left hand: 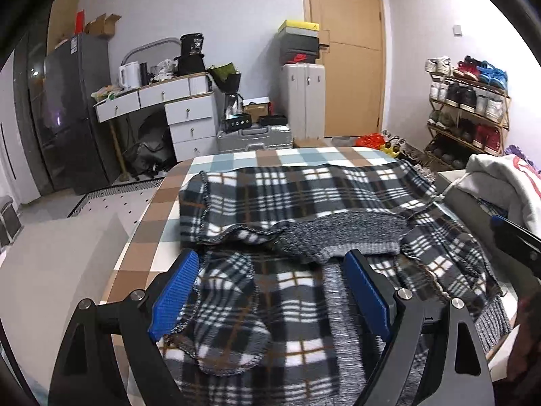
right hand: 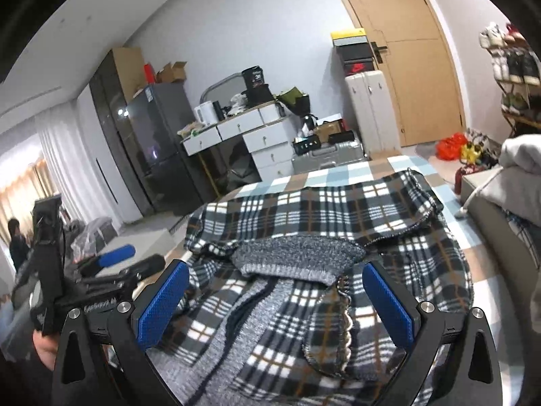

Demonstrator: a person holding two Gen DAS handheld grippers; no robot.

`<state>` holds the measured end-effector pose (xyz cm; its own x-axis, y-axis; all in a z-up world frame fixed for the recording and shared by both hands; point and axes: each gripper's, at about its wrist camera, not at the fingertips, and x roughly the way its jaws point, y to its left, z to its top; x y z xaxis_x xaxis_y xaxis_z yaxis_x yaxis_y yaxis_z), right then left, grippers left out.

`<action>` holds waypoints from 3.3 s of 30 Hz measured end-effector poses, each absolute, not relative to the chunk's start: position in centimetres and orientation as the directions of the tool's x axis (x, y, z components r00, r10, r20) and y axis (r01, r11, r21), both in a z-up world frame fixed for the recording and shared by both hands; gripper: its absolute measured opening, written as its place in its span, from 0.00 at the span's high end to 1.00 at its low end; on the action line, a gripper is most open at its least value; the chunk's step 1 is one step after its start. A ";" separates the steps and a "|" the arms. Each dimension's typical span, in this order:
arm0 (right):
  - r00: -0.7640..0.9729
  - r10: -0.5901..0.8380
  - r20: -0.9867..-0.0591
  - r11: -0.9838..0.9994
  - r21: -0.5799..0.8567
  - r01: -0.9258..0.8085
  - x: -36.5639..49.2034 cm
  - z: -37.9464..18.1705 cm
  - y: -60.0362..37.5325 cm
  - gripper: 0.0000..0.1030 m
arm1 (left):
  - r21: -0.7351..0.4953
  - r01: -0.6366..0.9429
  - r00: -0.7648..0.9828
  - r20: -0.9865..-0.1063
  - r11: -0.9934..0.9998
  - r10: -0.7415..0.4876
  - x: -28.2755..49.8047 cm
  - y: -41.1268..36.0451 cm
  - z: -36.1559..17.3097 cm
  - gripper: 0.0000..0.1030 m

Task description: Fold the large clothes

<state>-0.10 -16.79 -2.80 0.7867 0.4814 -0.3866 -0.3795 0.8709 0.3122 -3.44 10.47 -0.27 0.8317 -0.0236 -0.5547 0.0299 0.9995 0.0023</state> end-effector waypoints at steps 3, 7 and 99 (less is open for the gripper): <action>0.791 0.479 -0.380 0.872 0.307 -0.381 -0.5 -2.7 -17.0 0.00 | -0.004 0.012 0.820 -0.572 1.000 -0.012 -3.6 10.9 -0.7 0.18; 0.806 0.471 -0.358 0.874 0.311 -0.373 -1.1 -2.0 -17.7 0.00 | 0.014 0.018 0.802 -0.597 1.000 -0.006 -4.1 10.4 -1.4 0.18; 0.816 0.398 -0.419 0.894 0.378 -0.241 -5.1 -4.0 -22.2 0.00 | -0.682 0.024 0.364 -0.675 0.731 -0.642 -7.3 22.8 -8.5 0.97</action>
<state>-5.09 -22.18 -3.98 0.8164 0.3975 -0.4188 -0.2413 0.8938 0.3780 -7.26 22.84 -8.50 0.3639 -0.6421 -0.6747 0.0239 0.7306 -0.6824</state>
